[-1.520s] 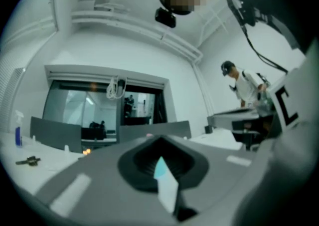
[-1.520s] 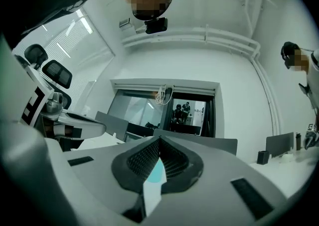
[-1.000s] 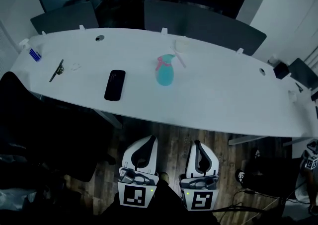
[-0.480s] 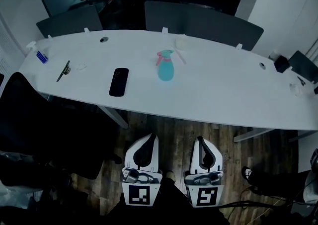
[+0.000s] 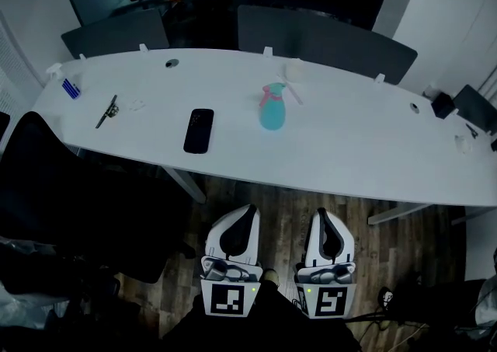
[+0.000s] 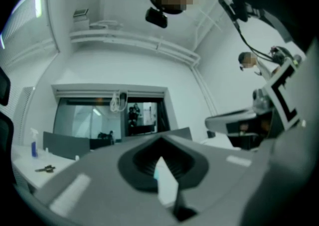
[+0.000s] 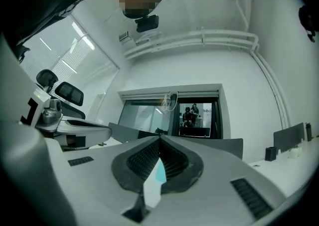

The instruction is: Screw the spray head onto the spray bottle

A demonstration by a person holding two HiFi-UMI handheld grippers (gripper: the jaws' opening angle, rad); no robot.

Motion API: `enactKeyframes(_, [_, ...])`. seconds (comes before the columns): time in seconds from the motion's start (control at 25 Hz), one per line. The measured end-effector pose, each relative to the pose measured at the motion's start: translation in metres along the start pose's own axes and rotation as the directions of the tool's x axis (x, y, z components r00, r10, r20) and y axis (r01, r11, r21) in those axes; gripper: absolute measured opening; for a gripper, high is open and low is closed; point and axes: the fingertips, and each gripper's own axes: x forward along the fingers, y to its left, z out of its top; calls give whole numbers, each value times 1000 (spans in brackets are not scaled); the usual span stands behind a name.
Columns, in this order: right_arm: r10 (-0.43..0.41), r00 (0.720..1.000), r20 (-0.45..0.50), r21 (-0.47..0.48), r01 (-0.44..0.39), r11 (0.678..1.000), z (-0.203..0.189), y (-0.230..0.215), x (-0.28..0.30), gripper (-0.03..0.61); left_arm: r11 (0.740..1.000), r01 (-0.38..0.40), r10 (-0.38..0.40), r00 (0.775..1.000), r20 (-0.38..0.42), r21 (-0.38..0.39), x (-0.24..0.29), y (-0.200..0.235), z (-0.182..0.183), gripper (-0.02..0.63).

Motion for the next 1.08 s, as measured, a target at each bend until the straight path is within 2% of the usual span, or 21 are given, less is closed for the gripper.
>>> enactKeyframes(0.6, [-4,1000,-5,-61,3,998,4,5,9,5,999,53,-53,998,40,12,15,1,1,3])
enactKeyframes(1.08, [-8,1000,-25,-72,6,997,0,5,10,5,997,72,-71,996,50,-16,21,0,2,3])
